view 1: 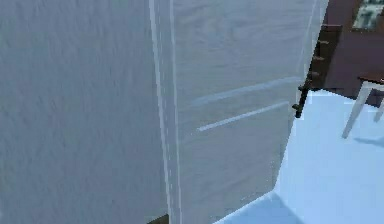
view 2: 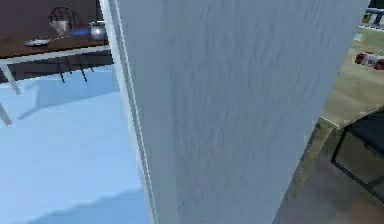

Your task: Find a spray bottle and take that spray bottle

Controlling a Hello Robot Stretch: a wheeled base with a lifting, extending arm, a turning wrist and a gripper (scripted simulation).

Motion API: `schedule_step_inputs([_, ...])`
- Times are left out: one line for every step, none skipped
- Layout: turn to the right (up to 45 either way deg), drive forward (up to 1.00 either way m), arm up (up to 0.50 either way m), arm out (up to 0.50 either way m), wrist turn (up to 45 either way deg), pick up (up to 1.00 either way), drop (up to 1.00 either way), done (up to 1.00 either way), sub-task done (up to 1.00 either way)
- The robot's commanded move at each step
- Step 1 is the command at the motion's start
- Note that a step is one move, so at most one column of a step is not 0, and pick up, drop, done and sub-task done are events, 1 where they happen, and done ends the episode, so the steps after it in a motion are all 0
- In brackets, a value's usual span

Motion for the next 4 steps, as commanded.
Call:
schedule_step_inputs([42.0, 0.0, 0.0, 0.0, 0.0, 0.0, 0.0, 0.0, 0.0])
schedule_step_inputs([0.0, 0.65, 0.0, 0.0, 0.0, 0.0, 0.0, 0.0, 0.0])
schedule_step_inputs([6.0, 0.0, 0.0, 0.0, 0.0, 0.0, 0.0, 0.0, 0.0])
schedule_step_inputs([0.0, 1.0, 0.0, 0.0, 0.0, 0.0, 0.0, 0.0, 0.0])
